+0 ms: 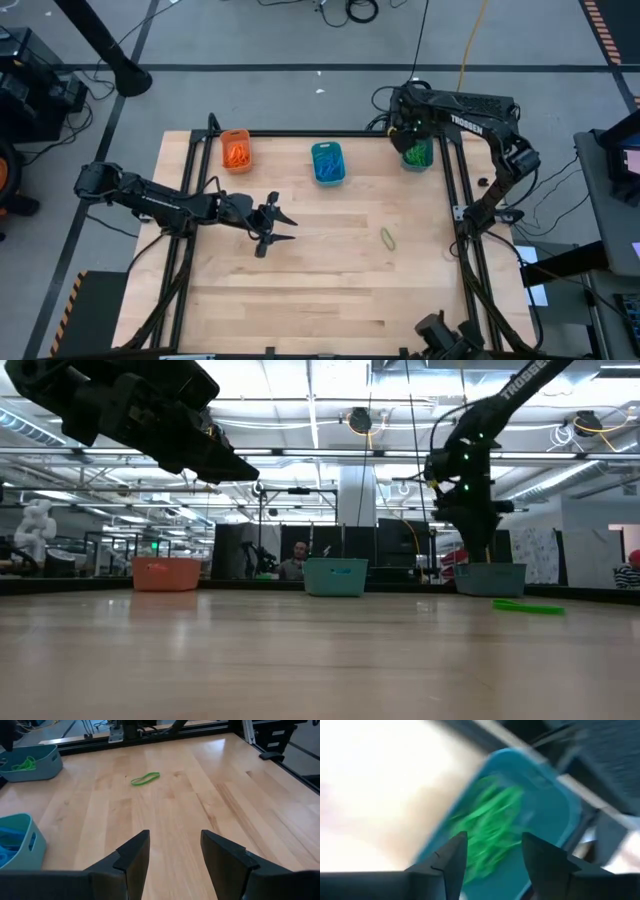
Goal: Sort rubber bands into baskets
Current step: Put the green rubber band into the dark blue bin, then return to Home Position
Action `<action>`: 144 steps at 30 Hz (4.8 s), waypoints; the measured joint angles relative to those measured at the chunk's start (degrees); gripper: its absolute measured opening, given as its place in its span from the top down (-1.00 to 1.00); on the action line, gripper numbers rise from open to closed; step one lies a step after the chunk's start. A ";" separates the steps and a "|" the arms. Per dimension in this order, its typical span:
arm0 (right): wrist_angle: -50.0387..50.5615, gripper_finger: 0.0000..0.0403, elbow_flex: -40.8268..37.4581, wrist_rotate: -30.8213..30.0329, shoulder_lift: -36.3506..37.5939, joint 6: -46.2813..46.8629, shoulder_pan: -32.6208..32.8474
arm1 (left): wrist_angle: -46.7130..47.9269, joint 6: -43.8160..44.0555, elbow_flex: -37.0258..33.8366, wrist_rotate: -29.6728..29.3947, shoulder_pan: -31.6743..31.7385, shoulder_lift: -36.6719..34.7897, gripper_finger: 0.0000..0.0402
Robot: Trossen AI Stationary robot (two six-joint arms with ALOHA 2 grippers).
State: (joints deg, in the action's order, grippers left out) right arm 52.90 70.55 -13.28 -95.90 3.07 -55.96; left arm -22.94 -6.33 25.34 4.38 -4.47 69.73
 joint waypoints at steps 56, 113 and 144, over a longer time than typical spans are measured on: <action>-20.04 0.68 -27.09 8.70 6.36 42.28 60.89 | -0.04 4.45 -0.04 1.15 -2.38 0.00 0.08; 2.69 1.00 1.22 1.38 -1.03 0.52 0.75 | -1.47 3.02 0.01 -34.51 -2.23 -0.02 0.08; 1.59 0.16 1.22 1.49 3.33 0.58 0.05 | -0.61 2.99 0.01 -34.38 -2.25 -0.05 0.08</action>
State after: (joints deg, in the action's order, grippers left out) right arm 54.49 71.77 -11.80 -92.57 3.66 -55.91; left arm -23.55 -3.33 25.34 -29.99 -6.72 69.68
